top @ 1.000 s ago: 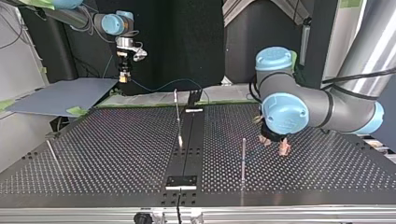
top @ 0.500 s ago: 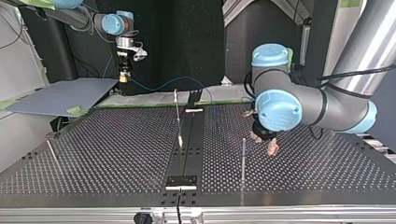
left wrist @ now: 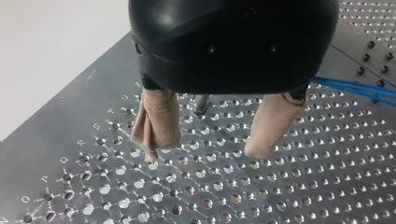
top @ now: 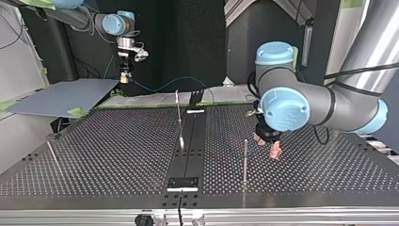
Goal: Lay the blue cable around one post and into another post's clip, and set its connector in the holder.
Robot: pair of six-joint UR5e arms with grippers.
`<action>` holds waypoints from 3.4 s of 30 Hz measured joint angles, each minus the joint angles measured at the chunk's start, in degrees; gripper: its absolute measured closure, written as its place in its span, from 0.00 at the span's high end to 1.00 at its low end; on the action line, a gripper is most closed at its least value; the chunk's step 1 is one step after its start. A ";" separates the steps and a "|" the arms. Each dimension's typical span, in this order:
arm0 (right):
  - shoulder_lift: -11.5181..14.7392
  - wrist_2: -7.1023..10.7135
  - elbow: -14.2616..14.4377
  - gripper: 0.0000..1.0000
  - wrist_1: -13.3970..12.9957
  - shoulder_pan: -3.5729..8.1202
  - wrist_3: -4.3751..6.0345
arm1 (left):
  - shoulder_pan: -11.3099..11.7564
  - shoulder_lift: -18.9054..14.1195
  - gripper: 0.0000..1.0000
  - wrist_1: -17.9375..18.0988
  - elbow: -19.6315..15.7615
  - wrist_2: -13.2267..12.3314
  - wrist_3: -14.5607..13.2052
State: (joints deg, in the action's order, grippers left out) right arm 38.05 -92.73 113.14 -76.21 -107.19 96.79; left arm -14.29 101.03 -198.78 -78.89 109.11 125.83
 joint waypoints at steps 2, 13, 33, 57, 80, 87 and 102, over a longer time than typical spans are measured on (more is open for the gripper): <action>0.00 0.00 -0.02 0.00 -0.01 0.00 0.00 | 0.04 -0.07 1.00 0.02 0.03 -0.01 0.54; -0.02 0.07 -0.01 0.00 -0.18 0.00 -0.03 | 0.92 -0.28 1.00 1.16 0.00 -1.88 6.36; -0.16 0.14 -0.01 0.00 -0.27 0.01 -0.26 | 2.30 -0.87 1.00 0.83 0.07 -1.36 12.34; -0.34 0.27 -0.04 0.00 -0.84 -0.08 -0.19 | 4.64 0.90 1.00 0.88 8.62 2.36 10.37; -0.60 0.31 -0.04 0.00 -0.88 -0.09 -0.26 | 3.49 7.34 1.00 -0.17 10.01 -2.65 14.81; -0.63 0.34 -0.03 0.00 -0.77 -0.09 -0.20 | 3.39 7.36 1.00 -0.38 10.00 -4.85 18.21; -0.71 0.33 -0.05 0.00 -0.76 -0.08 -0.18 | 2.77 7.30 1.00 -3.08 9.99 -7.31 19.19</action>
State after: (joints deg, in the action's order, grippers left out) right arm 37.34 -92.40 113.09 -76.97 -107.27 96.61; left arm -11.52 108.33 -201.87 -68.90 101.80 145.02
